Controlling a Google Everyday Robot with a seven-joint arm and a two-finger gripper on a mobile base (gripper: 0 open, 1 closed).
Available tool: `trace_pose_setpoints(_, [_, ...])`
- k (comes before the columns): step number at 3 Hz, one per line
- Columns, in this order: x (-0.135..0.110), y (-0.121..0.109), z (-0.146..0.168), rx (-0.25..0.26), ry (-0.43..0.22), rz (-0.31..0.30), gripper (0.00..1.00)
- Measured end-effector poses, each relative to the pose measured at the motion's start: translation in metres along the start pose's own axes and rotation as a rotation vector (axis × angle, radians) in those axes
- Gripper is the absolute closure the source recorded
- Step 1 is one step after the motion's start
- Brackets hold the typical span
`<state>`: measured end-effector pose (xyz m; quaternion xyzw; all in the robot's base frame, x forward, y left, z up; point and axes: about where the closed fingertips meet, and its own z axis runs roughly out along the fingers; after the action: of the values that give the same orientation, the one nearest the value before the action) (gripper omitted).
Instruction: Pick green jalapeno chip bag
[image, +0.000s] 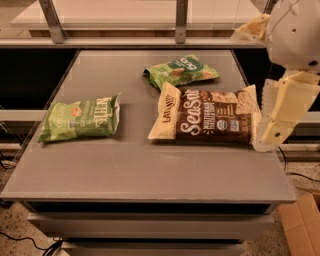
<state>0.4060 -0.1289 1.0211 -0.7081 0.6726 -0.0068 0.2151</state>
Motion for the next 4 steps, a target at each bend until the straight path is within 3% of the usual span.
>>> trace_pose_setpoints(1, [-0.0707,0.0393,-0.0038,-0.030,-0.057,-0.200,0.00])
trace_pose_setpoints(4, [-0.0713,0.0390,-0.0036,-0.030,-0.055,-0.197,0.00])
